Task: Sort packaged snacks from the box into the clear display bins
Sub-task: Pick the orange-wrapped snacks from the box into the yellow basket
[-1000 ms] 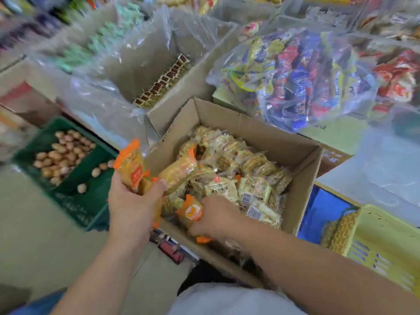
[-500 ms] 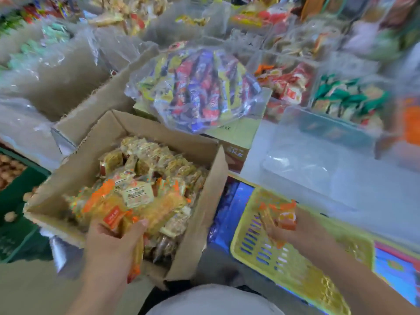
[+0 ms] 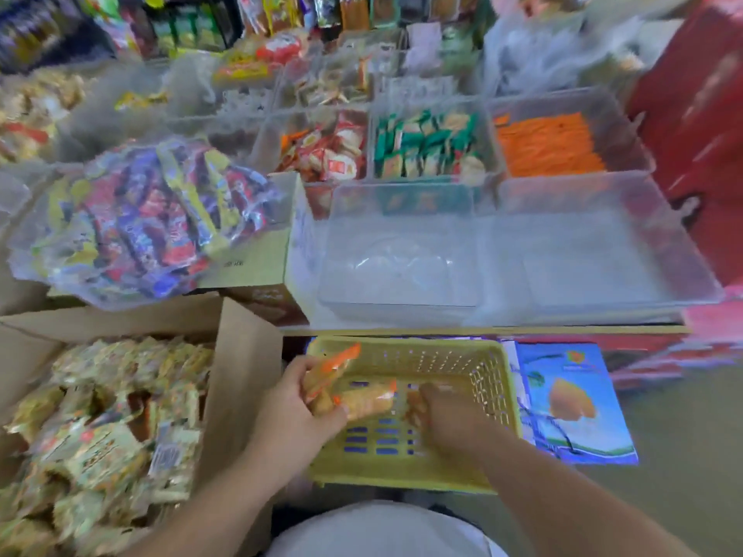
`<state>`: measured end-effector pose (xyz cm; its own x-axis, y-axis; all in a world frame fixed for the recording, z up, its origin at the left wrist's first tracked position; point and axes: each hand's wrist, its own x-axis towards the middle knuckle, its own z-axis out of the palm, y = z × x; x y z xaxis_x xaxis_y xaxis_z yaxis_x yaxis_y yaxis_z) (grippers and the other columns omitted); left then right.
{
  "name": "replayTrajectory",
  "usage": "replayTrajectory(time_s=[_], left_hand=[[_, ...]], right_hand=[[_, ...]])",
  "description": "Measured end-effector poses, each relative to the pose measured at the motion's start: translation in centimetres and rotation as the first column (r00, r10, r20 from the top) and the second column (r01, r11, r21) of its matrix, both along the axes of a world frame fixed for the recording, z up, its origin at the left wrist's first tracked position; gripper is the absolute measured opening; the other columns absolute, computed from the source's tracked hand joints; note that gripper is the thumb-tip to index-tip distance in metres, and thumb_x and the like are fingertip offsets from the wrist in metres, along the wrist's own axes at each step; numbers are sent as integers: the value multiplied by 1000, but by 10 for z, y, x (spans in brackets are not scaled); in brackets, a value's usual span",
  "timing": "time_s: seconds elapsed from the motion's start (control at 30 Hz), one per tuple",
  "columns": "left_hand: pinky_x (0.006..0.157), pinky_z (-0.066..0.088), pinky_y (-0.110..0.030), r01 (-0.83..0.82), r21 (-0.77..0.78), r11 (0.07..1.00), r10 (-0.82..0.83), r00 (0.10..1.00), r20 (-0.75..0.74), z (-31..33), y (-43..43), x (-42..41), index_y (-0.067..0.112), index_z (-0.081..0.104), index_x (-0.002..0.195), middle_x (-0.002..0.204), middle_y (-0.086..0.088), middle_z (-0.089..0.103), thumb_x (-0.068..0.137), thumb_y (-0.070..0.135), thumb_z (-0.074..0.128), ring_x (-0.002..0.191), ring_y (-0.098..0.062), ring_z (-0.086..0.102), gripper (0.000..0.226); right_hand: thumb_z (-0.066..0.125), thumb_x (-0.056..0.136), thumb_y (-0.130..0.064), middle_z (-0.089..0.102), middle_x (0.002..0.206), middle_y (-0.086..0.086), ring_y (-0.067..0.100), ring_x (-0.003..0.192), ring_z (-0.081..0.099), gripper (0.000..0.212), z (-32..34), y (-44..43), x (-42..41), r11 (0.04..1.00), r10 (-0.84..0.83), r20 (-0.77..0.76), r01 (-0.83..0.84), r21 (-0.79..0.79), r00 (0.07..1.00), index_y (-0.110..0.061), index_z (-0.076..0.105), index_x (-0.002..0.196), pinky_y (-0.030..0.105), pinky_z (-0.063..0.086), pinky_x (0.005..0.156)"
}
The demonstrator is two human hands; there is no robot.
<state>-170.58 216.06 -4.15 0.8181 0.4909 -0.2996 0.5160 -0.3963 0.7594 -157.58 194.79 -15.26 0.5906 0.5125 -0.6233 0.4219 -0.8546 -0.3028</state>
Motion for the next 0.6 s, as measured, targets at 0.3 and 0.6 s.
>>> replayTrajectory(time_s=[0.3,0.6], left_hand=[[59,46,-27,560,204,803,-416,772,-482,-48,-22,51,34,49,118,89,12,64,67,47,84,75,-8,62,63],[102,49,-38,682,204,703,-468,658,-590,-75,-31,55,35,8,163,149,-7,50,74,70,75,123,-24,59,117]], right_hand=[[70,80,-41,68,93,-15,22,108,60,18,80,-58,-29,817,-305,456,-16,576,836,-28,73,92,42,48,92],[65,85,-51,68,116,-13,24,135,46,30,54,-74,-43,882,-291,326,121,455,899,-26,76,98,47,43,107]])
